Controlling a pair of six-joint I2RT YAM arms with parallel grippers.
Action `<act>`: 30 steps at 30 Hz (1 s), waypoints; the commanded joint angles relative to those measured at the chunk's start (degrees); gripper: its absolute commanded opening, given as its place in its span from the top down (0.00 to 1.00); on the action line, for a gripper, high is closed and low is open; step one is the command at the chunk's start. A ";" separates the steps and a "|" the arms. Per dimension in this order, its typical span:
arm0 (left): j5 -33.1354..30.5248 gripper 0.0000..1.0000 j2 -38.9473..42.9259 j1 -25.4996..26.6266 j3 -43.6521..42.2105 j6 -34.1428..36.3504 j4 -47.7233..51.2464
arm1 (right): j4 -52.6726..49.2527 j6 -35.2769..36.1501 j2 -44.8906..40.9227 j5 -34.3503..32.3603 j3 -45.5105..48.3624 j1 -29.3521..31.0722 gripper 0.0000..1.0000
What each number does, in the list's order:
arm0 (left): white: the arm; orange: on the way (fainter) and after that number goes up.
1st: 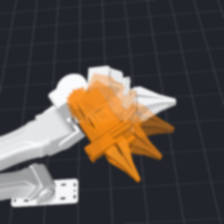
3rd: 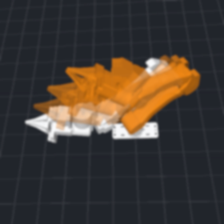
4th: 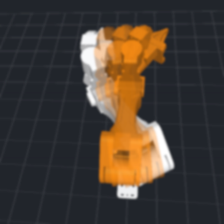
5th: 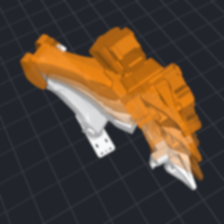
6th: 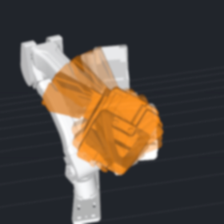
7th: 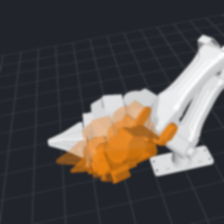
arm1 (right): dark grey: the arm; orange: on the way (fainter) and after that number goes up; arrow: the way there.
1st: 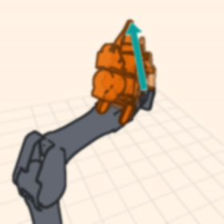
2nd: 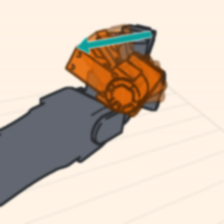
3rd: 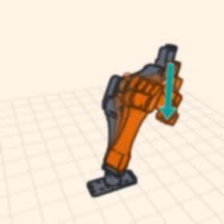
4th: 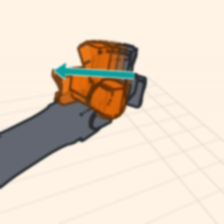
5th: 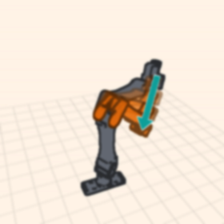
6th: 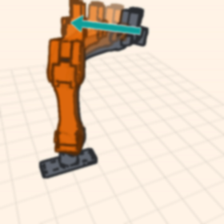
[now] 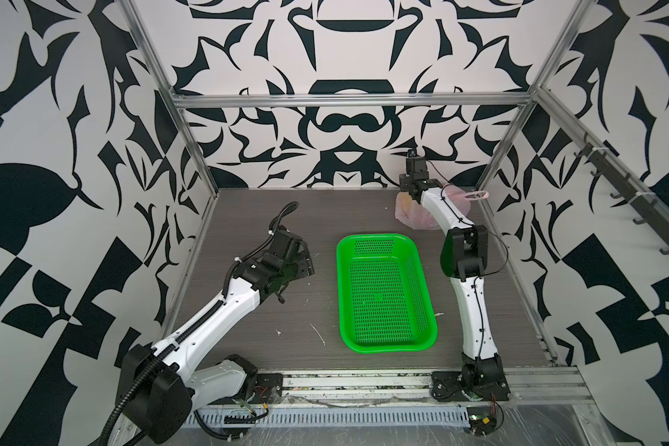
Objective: Untie the knot of the plastic bag and take out the fruit
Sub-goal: 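Pull the pink bag by its handle toward the left gripper with the right gripper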
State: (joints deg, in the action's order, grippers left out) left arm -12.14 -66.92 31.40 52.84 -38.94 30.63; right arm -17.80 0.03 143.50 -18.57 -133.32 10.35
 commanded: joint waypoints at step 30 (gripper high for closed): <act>13.33 0.24 15.47 -29.23 -5.46 -0.44 -1.12 | 0.08 -12.00 -7.71 27.36 -1.15 35.32 1.00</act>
State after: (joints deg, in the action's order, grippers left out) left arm -2.15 -53.56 6.09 48.14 -40.34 28.34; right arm -19.62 -9.30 138.56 4.93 -133.53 42.09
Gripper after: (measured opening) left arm 0.755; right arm 0.043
